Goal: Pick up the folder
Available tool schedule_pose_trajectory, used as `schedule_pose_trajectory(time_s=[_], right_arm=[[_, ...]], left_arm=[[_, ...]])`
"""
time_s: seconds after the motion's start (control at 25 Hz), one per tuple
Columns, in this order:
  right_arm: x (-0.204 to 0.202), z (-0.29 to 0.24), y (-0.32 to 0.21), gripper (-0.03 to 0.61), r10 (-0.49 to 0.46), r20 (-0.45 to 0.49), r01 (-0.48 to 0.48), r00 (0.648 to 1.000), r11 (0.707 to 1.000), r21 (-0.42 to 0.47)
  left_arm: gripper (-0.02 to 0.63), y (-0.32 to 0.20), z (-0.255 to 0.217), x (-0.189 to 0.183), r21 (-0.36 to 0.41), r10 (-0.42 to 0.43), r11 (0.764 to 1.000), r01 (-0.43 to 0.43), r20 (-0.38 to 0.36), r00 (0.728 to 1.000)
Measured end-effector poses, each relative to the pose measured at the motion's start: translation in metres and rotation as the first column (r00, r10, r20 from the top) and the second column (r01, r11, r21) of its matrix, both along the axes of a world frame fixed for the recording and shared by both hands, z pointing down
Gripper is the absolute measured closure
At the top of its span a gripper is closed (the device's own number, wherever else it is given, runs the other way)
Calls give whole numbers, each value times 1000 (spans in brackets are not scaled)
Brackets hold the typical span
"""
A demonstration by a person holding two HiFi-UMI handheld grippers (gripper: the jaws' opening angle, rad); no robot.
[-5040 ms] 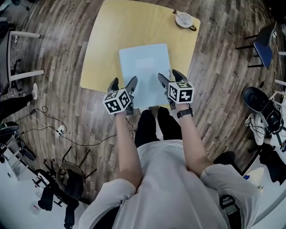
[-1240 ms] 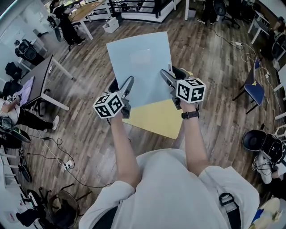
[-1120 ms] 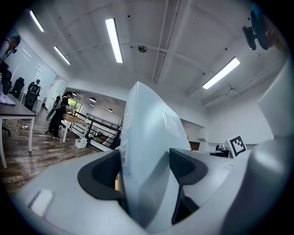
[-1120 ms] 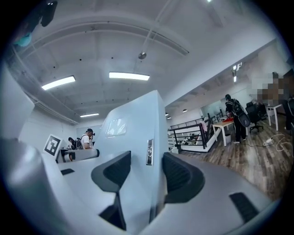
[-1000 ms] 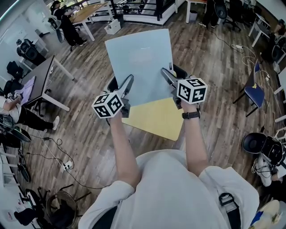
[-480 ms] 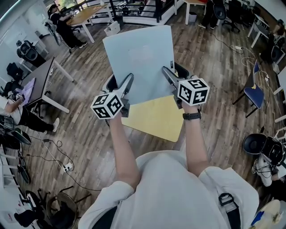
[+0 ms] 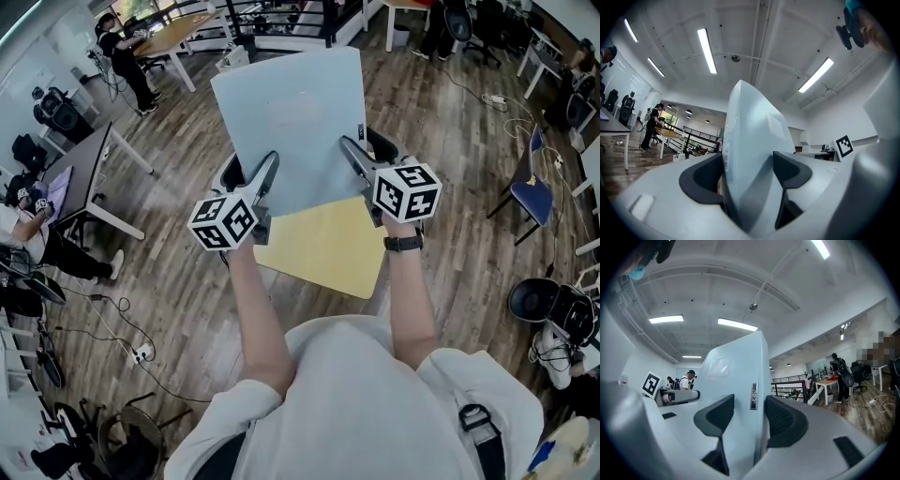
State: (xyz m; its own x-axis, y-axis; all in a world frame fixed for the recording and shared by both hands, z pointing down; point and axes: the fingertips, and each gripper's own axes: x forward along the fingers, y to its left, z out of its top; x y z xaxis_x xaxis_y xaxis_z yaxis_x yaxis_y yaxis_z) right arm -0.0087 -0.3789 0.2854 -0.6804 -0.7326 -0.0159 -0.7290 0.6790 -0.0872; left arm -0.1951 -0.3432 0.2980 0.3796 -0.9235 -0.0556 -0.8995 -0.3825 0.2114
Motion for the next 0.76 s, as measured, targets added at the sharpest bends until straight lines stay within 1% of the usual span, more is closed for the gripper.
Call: schedule_pose_trajectory(time_s=[0.36,0.76], right_arm=[[0,-2,-2,359,9,-12,-9,1000,1000,2],[0,8,-9,362,13,-18,-13,1000,1000,-13]], left_arm=[[267,-3,1,0,-5,1,1000,-1,-5,1000],[267,-10,10,0,-23,-1,1000,1,-3,1000]])
